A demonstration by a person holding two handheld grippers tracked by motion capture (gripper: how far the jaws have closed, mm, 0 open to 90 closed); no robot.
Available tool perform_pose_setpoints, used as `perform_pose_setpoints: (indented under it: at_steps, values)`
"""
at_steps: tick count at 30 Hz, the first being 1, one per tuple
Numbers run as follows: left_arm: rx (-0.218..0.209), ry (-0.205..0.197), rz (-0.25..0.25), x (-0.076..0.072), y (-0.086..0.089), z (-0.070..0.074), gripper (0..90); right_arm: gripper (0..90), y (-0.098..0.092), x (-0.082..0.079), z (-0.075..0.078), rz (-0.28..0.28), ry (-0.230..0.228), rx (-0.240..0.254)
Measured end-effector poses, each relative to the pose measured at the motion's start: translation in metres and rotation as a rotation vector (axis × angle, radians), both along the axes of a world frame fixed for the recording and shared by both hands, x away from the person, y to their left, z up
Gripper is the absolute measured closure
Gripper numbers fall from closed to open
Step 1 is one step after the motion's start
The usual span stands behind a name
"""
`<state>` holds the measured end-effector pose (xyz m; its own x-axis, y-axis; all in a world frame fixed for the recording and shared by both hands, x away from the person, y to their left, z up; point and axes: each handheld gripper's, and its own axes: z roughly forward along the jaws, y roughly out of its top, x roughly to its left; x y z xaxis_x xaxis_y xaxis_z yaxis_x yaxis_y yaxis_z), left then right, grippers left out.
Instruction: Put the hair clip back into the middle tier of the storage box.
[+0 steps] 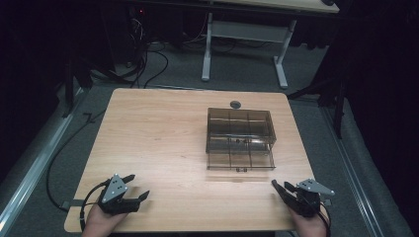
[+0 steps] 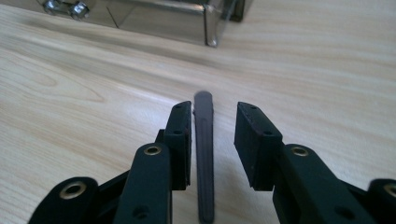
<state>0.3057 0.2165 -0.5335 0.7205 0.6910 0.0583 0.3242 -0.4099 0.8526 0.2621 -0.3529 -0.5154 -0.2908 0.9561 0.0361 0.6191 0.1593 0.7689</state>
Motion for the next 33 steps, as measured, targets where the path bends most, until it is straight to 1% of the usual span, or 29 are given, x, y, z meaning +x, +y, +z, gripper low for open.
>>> perform_pose_setpoints:
  at_steps: [4, 5, 6, 8, 10, 11, 13, 16, 20, 22, 23, 26, 29, 30, 32, 33]
  values:
    - [0.001, 0.001, 0.0, 0.0, 0.0, 0.0, 22.1, 68.0, -0.004, 0.0, -0.003, 0.002, 0.013, 0.015]
    - [0.001, 0.002, 0.0, 0.0, 0.0, 0.0, 22.1, 68.9, -0.001, 0.003, -0.005, 0.012, 0.025, 0.017]
    - [0.001, 0.002, 0.0, 0.0, 0.0, 0.0, 22.1, 68.9, -0.001, 0.003, -0.005, 0.012, 0.025, 0.017]
    - [0.002, 0.003, 0.001, 0.0, 0.0, 0.0, 22.1, 70.8, 0.001, 0.006, -0.008, 0.018, 0.039, 0.012]
    - [0.002, 0.003, 0.002, 0.0, 0.0, 0.0, 22.2, 72.6, 0.001, 0.008, -0.01, 0.024, 0.037, -0.004]
    - [0.003, 0.004, 0.003, 0.0, 0.0, 0.0, 22.2, 74.7, 0.001, 0.008, -0.01, 0.018, 0.044, 0.011]
    - [0.004, 0.004, 0.003, 0.0, 0.0, 0.0, 22.2, 76.5, 0.001, 0.009, -0.011, 0.017, 0.042, 0.01]
    - [0.005, 0.003, 0.003, 0.0, 0.0, 0.0, 22.3, 76.8, 0.001, 0.01, -0.011, 0.019, 0.049, 0.013]
    - [0.006, 0.006, 0.001, 0.0, 0.0, 0.0, 22.3, 81.7, 0.002, 0.011, -0.012, 0.023, 0.051, 0.009]
    - [0.006, 0.004, 0.001, 0.0, -0.001, 0.0, 22.3, 81.9, 0.002, 0.011, -0.011, 0.025, 0.053, 0.013]
    - [0.007, 0.004, 0.001, 0.0, 0.0, 0.0, 22.3, 82.0, 0.002, 0.012, -0.012, 0.035, 0.044, 0.007]
    - [0.006, 0.005, 0.001, 0.0, -0.001, 0.0, 22.3, 82.1, 0.003, 0.012, -0.011, 0.035, 0.051, 0.021]
    - [0.007, 0.004, 0.002, 0.0, -0.001, 0.0, 22.3, 82.1, 0.004, 0.011, -0.008, 0.038, 0.036, 0.025]
    - [0.008, 0.005, 0.002, 0.0, -0.001, 0.0, 22.3, 82.1, 0.004, 0.011, -0.007, 0.047, 0.029, 0.021]
    - [0.009, 0.004, 0.002, 0.0, -0.001, 0.0, 22.3, 82.1, 0.007, 0.009, -0.004, 0.052, 0.027, 0.026]
    - [0.009, 0.004, 0.003, 0.0, -0.001, 0.0, 22.3, 82.1, 0.013, 0.009, -0.003, 0.07, 0.019, 0.02]
